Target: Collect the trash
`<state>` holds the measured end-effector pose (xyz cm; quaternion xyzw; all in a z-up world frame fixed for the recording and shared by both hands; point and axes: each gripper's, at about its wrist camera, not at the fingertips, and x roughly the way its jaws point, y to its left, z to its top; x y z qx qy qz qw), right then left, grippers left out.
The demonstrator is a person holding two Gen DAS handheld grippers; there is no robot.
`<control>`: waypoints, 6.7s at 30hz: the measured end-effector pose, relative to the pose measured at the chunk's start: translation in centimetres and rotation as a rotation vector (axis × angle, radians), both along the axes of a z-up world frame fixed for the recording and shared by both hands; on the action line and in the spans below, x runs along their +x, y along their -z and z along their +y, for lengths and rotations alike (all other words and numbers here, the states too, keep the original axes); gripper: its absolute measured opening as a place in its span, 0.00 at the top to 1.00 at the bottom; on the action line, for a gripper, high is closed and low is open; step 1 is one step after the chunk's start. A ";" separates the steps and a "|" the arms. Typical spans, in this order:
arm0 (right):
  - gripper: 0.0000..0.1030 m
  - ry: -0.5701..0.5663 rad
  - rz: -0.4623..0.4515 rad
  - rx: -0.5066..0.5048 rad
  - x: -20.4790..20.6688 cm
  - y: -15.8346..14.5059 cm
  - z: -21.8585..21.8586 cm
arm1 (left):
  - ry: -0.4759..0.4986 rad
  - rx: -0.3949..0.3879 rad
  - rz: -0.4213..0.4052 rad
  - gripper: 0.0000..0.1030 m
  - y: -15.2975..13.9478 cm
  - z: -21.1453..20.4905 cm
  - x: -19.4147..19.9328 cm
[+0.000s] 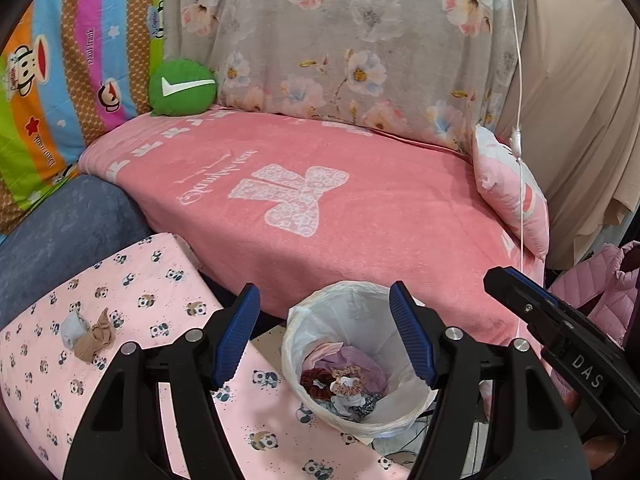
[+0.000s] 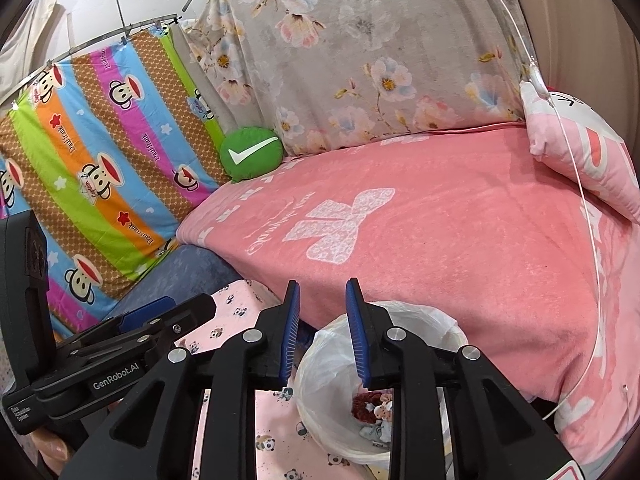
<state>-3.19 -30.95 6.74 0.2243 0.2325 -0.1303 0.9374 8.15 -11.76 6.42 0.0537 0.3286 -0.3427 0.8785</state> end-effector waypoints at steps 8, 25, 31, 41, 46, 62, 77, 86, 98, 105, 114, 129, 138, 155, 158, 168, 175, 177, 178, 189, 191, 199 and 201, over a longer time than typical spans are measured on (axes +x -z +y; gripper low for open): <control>0.72 -0.061 0.022 -0.014 1.8 0.3 2.6 | -0.058 -0.015 0.018 0.38 0.4 2.8 1.3; 0.59 -0.216 0.096 -0.031 8.0 2.7 11.6 | -0.313 -0.008 0.093 0.30 4.1 14.3 6.9; 0.56 -0.301 0.140 -0.032 11.6 4.3 16.2 | -0.415 -0.001 0.134 0.30 6.1 19.6 9.4; 0.54 -0.463 0.240 -0.003 19.6 9.3 25.4 | -0.544 0.023 0.218 0.25 10.2 27.0 13.9; 0.54 -0.509 0.294 0.020 23.6 12.4 29.0 | -0.551 0.037 0.248 0.23 12.1 28.4 16.7; 0.54 -0.517 0.419 0.095 32.2 20.8 32.5 | -0.478 -0.036 0.403 0.27 18.1 28.0 23.4; 0.82 -0.549 0.392 0.110 31.7 20.8 32.0 | -0.399 -0.121 0.409 0.70 15.8 27.3 21.9; 0.82 -0.492 0.276 0.094 27.3 15.1 29.5 | -0.373 -0.120 0.290 0.70 9.6 25.2 18.4; 0.82 -0.383 0.096 0.029 18.6 5.2 23.0 | -0.282 -0.101 0.110 0.70 2.1 19.8 11.6; 0.82 -0.310 0.016 0.003 13.5 1.3 18.6 | -0.192 -0.086 0.040 0.70 -0.4 15.6 7.5; 0.82 -0.201 -0.044 -0.010 7.6 -1.8 12.5 | -0.066 -0.054 -0.024 0.69 -2.0 10.0 3.5; 0.81 -0.057 -0.056 0.012 1.3 -1.8 3.8 | 0.078 0.011 -0.017 0.68 -1.1 2.7 0.0; 0.81 0.010 -0.053 0.034 -0.7 -0.6 0.2 | 0.131 0.044 -0.017 0.68 -0.3 -0.3 -1.3; 0.78 0.055 -0.030 0.060 -1.2 0.9 -2.9 | 0.175 0.084 -0.021 0.52 1.0 -3.8 -1.7; 0.77 0.055 -0.024 0.063 -1.1 1.2 -3.1 | 0.166 0.083 -0.029 0.40 1.1 -4.0 -1.7; 0.63 0.050 -0.003 0.068 -0.5 2.2 -3.6 | 0.100 0.093 -0.039 0.24 1.9 -3.3 -1.0; 0.60 0.033 0.038 0.043 -0.4 2.5 -3.0 | 0.055 0.108 -0.048 0.23 2.8 -2.1 -0.9; 0.56 0.020 0.058 0.024 -0.5 2.6 -2.6 | 0.033 0.114 -0.065 0.17 2.8 -1.6 -1.1; 0.55 0.019 0.060 0.022 -0.5 2.6 -2.6 | 0.023 0.112 -0.076 0.14 2.8 -1.4 -1.2; 0.36 0.009 0.175 -0.111 -1.0 3.4 0.6 | -0.061 0.137 -0.077 0.10 3.9 0.9 -1.7; 0.34 0.013 0.189 -0.128 -1.1 3.6 1.2 | -0.070 0.140 -0.072 0.09 4.3 1.4 -1.8; 0.16 -0.001 0.259 -0.217 -1.4 4.8 3.0 | -0.098 0.167 -0.081 0.09 5.3 2.6 -2.6; 0.16 -0.009 0.271 -0.218 -1.4 5.3 3.2 | -0.104 0.168 -0.076 0.09 5.5 2.8 -2.6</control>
